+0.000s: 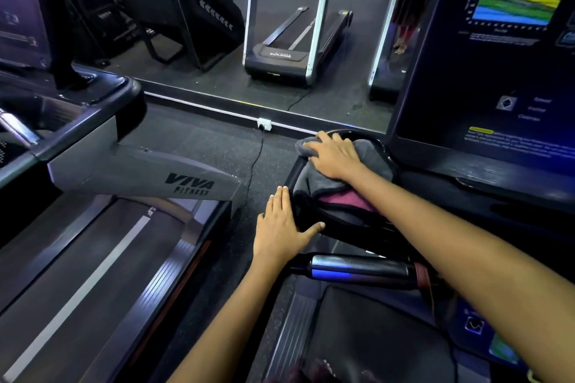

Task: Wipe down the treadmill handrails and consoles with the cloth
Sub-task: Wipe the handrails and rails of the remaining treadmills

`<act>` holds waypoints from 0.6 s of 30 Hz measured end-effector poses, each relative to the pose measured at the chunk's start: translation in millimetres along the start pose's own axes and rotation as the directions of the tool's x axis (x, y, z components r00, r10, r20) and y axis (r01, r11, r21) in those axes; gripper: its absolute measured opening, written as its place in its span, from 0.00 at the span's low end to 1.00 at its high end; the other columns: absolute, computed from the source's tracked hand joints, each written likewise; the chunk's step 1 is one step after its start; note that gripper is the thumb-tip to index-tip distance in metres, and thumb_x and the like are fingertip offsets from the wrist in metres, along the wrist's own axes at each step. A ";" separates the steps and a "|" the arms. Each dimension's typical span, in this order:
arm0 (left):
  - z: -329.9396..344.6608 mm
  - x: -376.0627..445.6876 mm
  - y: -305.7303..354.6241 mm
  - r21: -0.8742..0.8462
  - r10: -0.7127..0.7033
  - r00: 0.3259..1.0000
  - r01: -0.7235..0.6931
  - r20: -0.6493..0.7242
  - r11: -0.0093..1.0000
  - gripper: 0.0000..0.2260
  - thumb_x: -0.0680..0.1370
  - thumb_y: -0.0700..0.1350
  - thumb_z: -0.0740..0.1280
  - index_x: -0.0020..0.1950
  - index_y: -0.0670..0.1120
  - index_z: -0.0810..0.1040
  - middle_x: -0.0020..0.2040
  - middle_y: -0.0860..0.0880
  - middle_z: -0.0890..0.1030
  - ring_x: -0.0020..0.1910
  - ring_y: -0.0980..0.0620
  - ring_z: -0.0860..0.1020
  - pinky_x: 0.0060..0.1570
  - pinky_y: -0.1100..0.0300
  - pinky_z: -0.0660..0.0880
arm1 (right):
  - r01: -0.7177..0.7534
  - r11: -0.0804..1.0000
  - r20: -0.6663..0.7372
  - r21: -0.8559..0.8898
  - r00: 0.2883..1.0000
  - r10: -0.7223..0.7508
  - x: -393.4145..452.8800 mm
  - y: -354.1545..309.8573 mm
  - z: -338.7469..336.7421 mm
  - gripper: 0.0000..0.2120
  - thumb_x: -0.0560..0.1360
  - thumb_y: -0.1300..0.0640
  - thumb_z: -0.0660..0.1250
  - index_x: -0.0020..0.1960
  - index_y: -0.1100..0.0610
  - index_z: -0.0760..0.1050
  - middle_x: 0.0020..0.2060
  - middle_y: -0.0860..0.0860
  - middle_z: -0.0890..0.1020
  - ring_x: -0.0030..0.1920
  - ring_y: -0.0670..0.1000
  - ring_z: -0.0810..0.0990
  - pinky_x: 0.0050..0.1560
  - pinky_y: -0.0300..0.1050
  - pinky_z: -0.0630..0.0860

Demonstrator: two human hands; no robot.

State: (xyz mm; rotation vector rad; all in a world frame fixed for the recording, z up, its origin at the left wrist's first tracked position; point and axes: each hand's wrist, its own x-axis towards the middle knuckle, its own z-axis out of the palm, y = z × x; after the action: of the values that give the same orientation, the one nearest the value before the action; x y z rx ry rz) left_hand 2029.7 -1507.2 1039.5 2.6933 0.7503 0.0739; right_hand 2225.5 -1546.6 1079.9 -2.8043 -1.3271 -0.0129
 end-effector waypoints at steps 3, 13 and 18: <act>0.5 -0.7 -1.0 -0.007 -0.002 1.000 0.002 0.000 1.000 0.46 0.72 0.70 0.58 0.78 0.43 0.45 0.78 0.47 0.50 0.76 0.49 0.52 0.69 0.49 0.61 | -0.190 0.982 0.002 0.014 0.982 0.190 10.9 7.7 -5.9 0.18 0.79 0.48 0.56 0.66 0.55 0.70 0.64 0.56 0.68 0.60 0.63 0.70 0.56 0.57 0.68; -2.4 -2.4 -1.2 -0.030 -0.005 1.000 0.006 0.017 1.000 0.44 0.73 0.69 0.58 0.78 0.44 0.45 0.78 0.48 0.49 0.77 0.50 0.50 0.70 0.50 0.59 | -0.510 0.827 0.076 -0.237 0.839 0.539 14.2 20.6 -22.8 0.18 0.80 0.59 0.54 0.67 0.63 0.68 0.65 0.59 0.72 0.64 0.57 0.70 0.59 0.52 0.72; -2.8 -0.6 -1.4 -0.042 -0.009 1.000 0.010 0.017 0.999 0.44 0.73 0.69 0.58 0.78 0.43 0.45 0.78 0.47 0.50 0.77 0.49 0.51 0.70 0.49 0.60 | -0.401 0.780 0.159 -0.480 0.835 0.527 -1.9 12.7 -23.2 0.18 0.81 0.59 0.51 0.67 0.61 0.69 0.65 0.55 0.74 0.64 0.56 0.73 0.61 0.51 0.71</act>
State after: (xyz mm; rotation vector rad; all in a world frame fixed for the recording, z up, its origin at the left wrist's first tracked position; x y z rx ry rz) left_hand 2028.1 -1505.5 1041.6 2.6471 0.7481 0.0647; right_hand 2234.3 -1557.1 1102.6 -3.5643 -0.6564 0.1388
